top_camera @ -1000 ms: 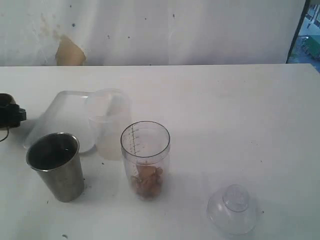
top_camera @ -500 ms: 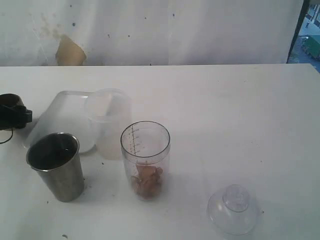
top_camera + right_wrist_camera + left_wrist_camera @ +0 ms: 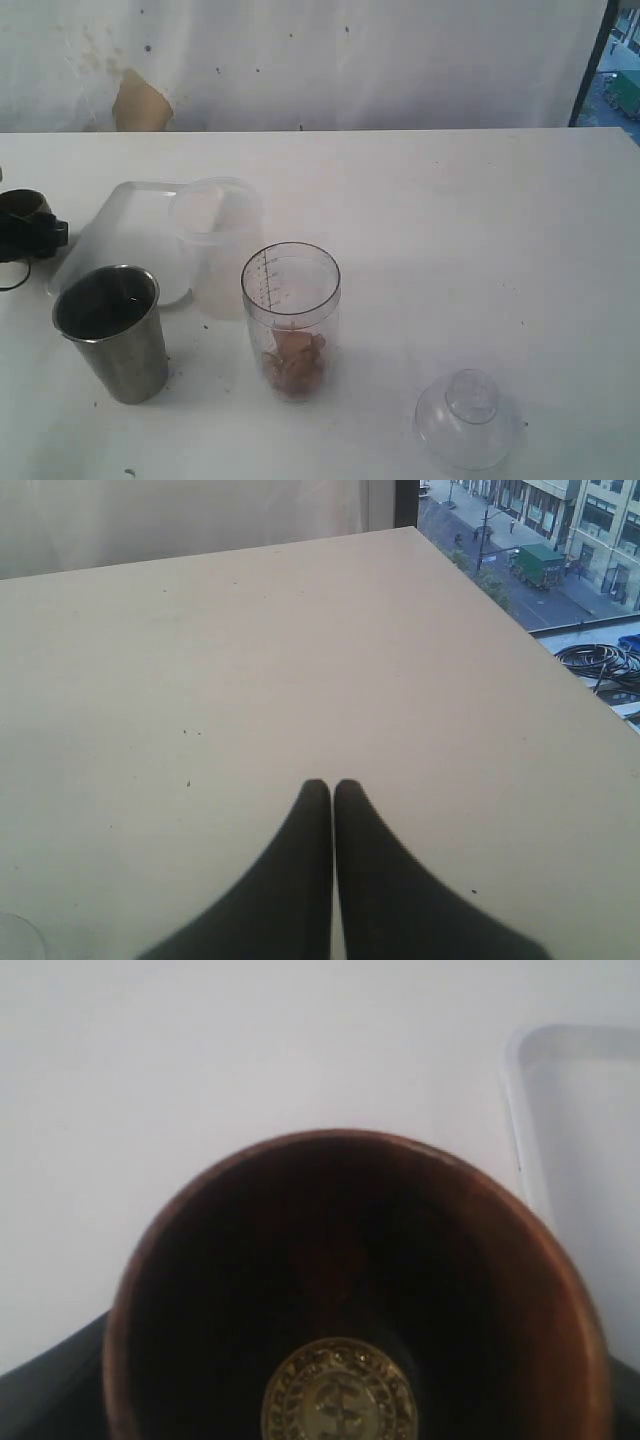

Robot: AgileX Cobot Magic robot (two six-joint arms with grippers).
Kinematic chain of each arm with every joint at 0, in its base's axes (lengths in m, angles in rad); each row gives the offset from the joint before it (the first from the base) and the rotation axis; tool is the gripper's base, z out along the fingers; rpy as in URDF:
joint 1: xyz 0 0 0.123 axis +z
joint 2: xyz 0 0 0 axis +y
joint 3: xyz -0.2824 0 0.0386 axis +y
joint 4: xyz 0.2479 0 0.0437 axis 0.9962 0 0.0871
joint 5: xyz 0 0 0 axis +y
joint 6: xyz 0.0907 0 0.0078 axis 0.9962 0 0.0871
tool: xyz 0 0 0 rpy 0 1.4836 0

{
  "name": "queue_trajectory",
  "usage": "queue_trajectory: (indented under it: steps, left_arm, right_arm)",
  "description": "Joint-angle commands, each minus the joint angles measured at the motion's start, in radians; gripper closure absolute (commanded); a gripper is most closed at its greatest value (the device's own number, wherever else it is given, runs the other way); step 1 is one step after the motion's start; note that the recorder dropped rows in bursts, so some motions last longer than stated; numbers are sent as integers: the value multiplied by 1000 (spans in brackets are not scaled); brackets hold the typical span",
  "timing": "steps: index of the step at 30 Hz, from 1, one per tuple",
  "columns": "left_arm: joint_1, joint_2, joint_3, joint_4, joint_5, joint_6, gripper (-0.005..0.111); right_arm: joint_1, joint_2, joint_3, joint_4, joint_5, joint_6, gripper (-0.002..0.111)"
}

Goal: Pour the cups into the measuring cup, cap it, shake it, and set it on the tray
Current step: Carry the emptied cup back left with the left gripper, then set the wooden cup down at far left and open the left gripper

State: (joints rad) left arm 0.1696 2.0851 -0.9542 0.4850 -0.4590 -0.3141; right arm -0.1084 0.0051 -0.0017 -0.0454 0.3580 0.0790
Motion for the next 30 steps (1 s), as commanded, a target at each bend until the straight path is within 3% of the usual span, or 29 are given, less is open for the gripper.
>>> queue_trajectory:
  steps: [1, 10, 18, 24, 27, 30]
  left_arm:
    - [-3, -2, -2, -23, -45, 18, 18]
    - [-3, -51, -2, -26, -36, 48, 14]
    - [-3, -201, -2, -26, 72, 15, 14]
    - [-7, -358, -2, -26, 229, -76, 14]
    - [-28, -451, -2, -26, 309, -107, 22]
    - [-70, -533, -1, -26, 373, -115, 46]
  right_arm:
    - [-4, -5, 2, -3, -7, 4, 107]
    - [-4, -5, 2, -3, -7, 4, 107]
    - [-4, -5, 2, -3, -7, 4, 107]
    - [-4, -5, 2, -3, -7, 4, 107]
    - [-4, -5, 2, -3, -7, 4, 107]
    - [-4, -5, 2, -3, -7, 4, 107]
